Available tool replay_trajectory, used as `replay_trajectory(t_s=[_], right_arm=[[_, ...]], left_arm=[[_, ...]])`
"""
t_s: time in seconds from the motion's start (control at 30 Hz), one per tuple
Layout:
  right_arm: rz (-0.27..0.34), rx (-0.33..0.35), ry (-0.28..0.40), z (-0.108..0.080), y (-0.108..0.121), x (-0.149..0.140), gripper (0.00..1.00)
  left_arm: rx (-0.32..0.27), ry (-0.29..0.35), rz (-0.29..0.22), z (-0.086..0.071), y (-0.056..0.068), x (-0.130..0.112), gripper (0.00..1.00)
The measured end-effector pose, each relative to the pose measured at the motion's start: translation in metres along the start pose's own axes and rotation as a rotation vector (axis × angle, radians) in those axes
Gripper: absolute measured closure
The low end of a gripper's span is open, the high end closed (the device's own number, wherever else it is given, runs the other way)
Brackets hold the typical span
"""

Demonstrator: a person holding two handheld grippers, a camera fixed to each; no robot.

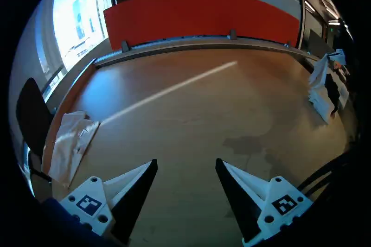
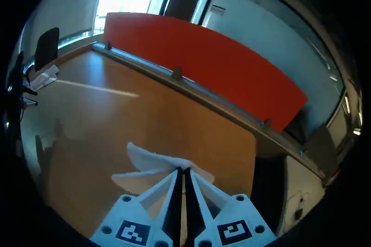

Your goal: Fold towel

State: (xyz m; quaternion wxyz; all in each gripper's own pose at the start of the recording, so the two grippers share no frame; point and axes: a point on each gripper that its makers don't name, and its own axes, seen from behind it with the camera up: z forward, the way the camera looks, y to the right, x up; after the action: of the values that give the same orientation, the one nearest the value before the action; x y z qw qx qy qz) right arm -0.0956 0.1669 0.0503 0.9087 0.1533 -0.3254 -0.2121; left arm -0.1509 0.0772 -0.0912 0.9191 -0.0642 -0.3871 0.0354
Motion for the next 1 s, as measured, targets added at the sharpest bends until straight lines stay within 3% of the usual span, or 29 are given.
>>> replay_trajectory(t_s=[0.5, 1.0], right_arm=[[0.068, -0.041, -0.101, -0.032, -0.002, -0.085, 0.95], [0.201, -0.09, -0.204, -0.036, 0.0, -0.158, 0.95]], left_arm=[[-0.011, 0.005, 0.02, 0.0, 0.006, 0.004, 0.07], [-0.01, 0.005, 0.031, -0.004, 0.005, 0.003, 0.07]])
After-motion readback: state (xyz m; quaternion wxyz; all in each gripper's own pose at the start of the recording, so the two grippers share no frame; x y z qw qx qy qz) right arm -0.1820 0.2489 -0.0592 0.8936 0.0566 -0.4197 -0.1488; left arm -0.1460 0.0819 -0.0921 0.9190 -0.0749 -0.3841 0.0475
